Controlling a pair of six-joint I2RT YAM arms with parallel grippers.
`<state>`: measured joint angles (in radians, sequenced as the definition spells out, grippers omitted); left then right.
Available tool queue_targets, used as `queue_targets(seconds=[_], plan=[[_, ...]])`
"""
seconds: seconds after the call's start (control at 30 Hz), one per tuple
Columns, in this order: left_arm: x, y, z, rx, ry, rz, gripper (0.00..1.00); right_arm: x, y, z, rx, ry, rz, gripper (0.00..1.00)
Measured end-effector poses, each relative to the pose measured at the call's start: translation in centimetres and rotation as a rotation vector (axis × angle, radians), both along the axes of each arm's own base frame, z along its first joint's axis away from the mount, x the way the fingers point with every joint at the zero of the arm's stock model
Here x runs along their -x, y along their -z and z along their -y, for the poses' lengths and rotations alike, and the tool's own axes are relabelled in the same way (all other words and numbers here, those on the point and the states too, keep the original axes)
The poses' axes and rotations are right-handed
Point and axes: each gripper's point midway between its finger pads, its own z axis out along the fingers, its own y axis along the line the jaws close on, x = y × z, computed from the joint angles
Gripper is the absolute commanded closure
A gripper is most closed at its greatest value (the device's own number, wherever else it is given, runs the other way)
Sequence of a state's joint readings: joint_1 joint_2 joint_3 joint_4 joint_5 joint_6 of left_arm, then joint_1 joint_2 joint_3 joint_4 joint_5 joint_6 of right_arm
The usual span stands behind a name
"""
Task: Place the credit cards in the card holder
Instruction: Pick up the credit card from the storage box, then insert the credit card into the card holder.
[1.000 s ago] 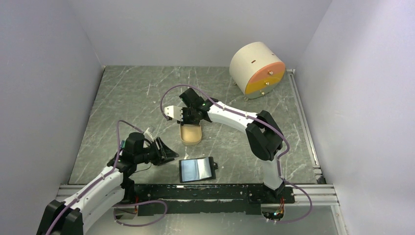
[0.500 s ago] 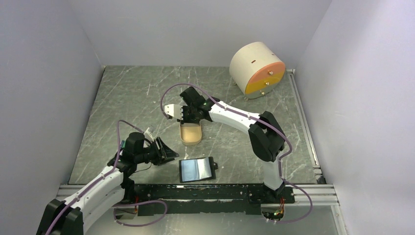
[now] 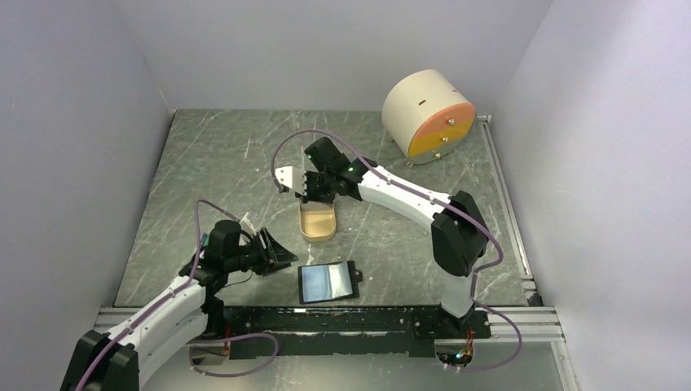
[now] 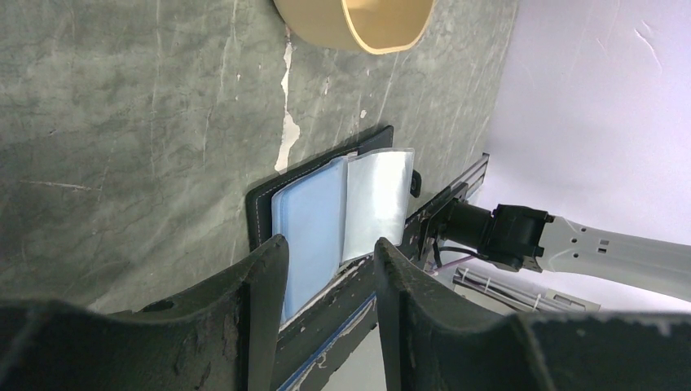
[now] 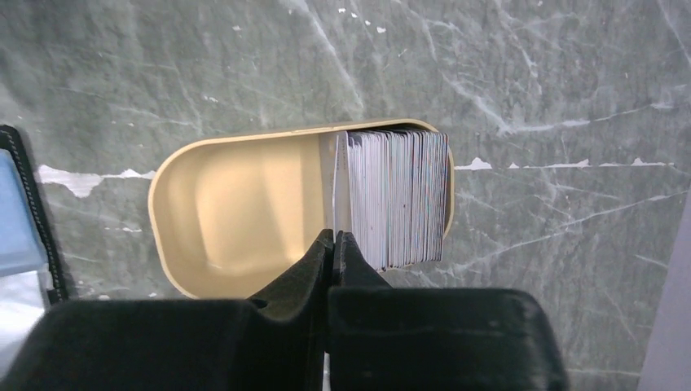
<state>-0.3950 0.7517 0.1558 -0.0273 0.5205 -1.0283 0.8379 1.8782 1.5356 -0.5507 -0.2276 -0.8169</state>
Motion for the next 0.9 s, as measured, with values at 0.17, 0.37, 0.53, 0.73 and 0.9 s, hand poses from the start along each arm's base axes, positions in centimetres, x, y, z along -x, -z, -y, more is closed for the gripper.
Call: queue_targets(seconds=[0.17,0.37,0.53,0.73,0.9], plan=[[0.0,0.1,0.0,-0.001,0.0,-0.003,0.51,0.8,-0.8,-0.4,-0.047,0.02,-0.049,1.0],[0.0,0.1,0.0,-0.001,0.0,-0.003,0.51,3.6,-3.4,-0.6,-0.213,0.145,-0.197,1.0],[0.0,0.0,0.1,0.01,0.002,0.001,0.53,5.6,-7.0,-0.1,-0.4,0.294,-0.307,1.0],[-0.2,-0.1,0.2,0.016,0.003,0.011,0.56,8.8,-7.2,1.8,-0.538,0.488,-0.494,1.0],[0.1,0.4,0.3,0.023,0.007,-0.004,0.58,12.1,-4.9,3.4,-0.607,0.637,-0.687,1.0]])
